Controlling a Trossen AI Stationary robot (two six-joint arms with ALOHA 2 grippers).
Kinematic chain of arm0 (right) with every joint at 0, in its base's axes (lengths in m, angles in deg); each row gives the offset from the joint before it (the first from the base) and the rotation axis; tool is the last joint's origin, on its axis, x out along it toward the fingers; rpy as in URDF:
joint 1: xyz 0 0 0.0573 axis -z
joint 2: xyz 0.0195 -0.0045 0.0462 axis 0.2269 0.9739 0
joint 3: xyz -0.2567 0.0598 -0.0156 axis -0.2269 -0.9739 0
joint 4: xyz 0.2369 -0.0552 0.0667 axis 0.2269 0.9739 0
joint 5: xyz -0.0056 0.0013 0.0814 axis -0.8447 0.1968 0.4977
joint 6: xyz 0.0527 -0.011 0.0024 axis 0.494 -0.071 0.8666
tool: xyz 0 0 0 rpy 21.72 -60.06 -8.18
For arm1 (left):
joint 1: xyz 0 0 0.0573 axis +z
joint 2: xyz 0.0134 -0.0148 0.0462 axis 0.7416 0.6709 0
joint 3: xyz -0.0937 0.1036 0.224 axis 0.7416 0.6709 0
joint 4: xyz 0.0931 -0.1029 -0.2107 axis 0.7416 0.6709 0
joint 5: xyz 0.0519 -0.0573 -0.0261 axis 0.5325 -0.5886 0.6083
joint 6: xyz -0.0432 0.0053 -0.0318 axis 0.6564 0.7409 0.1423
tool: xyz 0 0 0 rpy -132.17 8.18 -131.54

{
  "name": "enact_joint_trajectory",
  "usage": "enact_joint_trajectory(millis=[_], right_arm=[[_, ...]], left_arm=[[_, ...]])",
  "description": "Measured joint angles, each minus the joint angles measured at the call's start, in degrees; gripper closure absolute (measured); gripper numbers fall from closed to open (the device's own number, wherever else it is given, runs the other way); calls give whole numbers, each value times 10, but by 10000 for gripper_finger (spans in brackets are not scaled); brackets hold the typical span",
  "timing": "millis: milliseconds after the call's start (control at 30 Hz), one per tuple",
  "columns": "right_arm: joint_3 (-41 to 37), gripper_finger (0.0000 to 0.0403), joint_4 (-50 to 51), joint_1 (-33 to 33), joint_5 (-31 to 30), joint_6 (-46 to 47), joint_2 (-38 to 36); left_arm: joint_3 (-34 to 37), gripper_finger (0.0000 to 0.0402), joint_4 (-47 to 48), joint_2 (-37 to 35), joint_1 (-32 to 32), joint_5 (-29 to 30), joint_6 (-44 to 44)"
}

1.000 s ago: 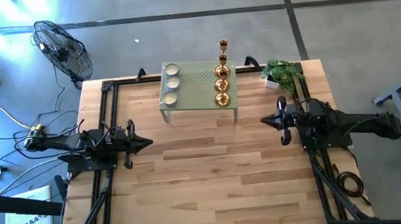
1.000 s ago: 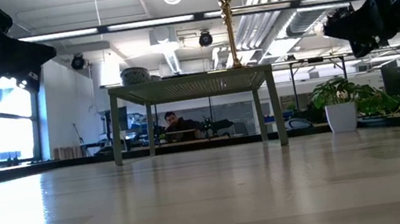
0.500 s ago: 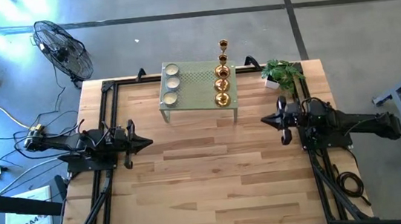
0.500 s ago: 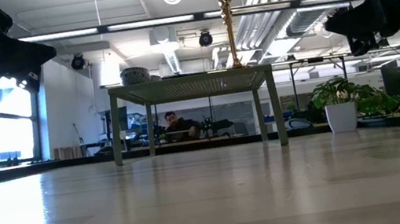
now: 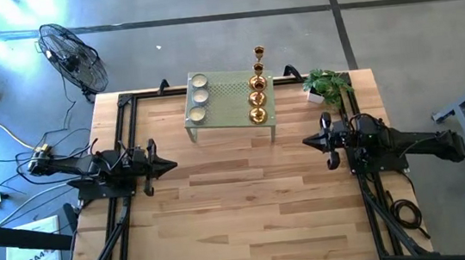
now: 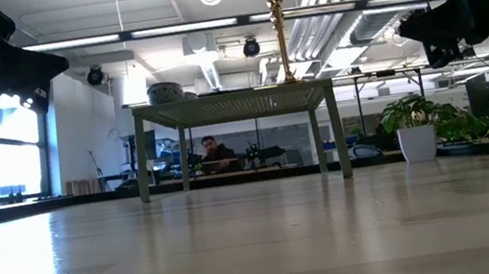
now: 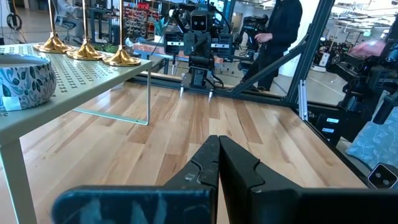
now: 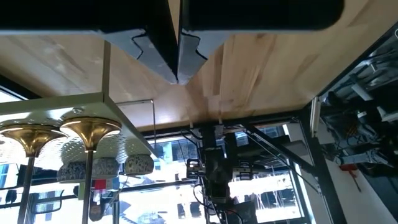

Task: Stock candles and holders on shelf
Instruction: Return to Home Position

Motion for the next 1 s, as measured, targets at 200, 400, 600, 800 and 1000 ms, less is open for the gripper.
enact_joint_trajectory(millis=[200, 400, 600, 800, 1000], right_arm=[[0, 401, -1, -3, 0, 0, 0], [-1, 398, 21, -14, -1, 0, -54], [-1, 401, -1, -14, 0, 0, -53], [-1, 396, -2, -14, 0, 0, -53], [-1, 399, -2, -14, 0, 0, -52]], left_arm=[[0, 400, 0, 0, 0, 0, 0], [0, 400, 0, 0, 0, 0, 0], [0, 400, -1, 0, 0, 0, 0], [0, 400, -1, 0, 0, -1, 0], [0, 400, -1, 0, 0, -1, 0]])
